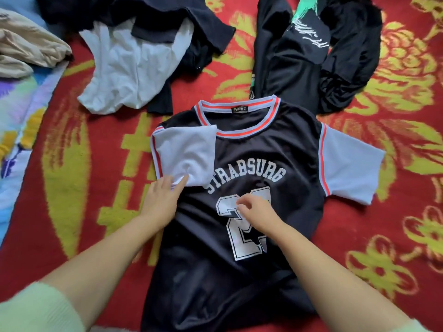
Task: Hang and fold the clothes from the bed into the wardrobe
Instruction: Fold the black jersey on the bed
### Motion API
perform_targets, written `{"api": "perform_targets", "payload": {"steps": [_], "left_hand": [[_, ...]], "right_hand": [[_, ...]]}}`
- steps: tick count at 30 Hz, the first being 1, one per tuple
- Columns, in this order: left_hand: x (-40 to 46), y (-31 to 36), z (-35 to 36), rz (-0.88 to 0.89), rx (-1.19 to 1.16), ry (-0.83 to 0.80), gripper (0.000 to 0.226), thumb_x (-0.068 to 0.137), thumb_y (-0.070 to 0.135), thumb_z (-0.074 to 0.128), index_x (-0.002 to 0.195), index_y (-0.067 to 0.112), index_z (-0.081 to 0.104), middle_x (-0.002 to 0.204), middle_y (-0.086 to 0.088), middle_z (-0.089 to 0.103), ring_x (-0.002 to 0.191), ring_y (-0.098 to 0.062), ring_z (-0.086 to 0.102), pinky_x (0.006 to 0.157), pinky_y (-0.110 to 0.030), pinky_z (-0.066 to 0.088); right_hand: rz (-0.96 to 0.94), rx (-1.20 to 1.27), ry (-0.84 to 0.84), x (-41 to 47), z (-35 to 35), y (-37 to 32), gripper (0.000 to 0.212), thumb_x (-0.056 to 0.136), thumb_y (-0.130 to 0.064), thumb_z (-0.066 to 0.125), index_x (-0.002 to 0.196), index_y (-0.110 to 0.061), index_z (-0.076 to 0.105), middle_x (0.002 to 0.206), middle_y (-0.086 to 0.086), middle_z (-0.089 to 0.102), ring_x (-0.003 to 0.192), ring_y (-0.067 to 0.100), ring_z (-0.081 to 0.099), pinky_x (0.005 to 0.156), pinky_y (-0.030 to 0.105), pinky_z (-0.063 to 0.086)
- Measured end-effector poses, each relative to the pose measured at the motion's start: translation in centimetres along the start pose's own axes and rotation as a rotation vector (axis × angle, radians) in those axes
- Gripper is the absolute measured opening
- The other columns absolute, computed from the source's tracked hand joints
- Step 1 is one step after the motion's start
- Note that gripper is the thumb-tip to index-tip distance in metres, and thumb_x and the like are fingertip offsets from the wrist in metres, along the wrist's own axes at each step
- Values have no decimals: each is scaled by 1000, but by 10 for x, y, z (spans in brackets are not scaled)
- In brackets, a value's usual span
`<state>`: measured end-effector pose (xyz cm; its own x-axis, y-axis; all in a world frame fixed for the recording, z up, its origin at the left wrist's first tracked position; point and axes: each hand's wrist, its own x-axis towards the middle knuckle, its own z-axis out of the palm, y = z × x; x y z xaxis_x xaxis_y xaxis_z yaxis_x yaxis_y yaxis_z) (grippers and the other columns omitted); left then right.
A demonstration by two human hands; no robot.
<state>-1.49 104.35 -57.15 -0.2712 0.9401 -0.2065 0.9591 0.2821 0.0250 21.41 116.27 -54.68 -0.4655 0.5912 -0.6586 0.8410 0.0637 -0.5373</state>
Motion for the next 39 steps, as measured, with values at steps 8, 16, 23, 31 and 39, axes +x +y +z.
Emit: {"api": "perform_targets", "payload": {"steps": [8, 16, 23, 31, 39], "left_hand": [[-162, 51, 19, 50, -248, -37, 49, 80, 41, 48, 118, 11, 51, 103, -9, 57, 88, -30, 60, 70, -38, 53], [-227, 118, 46, 77, -87, -252, 79, 60, 72, 66, 113, 14, 65, 96, -6, 60, 82, -24, 62, 74, -38, 53], [-226, 94, 34, 387, 188, -487, 53, 89, 34, 52, 134, 14, 32, 128, -7, 40, 118, -27, 41, 94, -41, 33], [-232, 53, 20, -95, -329, -237, 9, 88, 11, 43, 85, 13, 35, 83, -8, 49, 78, -36, 53, 61, -38, 37], [-290, -9, 4, 432, 40, -363, 62, 37, 9, 85, 78, 21, 41, 62, 4, 49, 55, -21, 56, 40, -26, 36]], "right_hand": [[50, -6, 445, -105, -15, 109, 30, 81, 6, 49, 103, -7, 64, 99, 10, 66, 97, 28, 60, 88, 32, 41], [196, -220, 74, -168, 30, 180, 70, 86, -27, 64, 146, -20, 28, 137, 9, 45, 127, 27, 41, 101, 42, 39], [273, -597, 127, -153, 28, 160, 47, 85, -38, 62, 129, -27, 51, 144, 6, 32, 136, 25, 27, 112, 52, 20], [-251, -976, -116, -208, 51, 119, 22, 89, -25, 47, 109, -16, 46, 104, 9, 64, 97, 31, 60, 65, 32, 35], [-54, -1213, -420, -262, 56, 161, 44, 88, -16, 53, 129, -15, 37, 113, 8, 63, 103, 30, 61, 64, 32, 34]]}}
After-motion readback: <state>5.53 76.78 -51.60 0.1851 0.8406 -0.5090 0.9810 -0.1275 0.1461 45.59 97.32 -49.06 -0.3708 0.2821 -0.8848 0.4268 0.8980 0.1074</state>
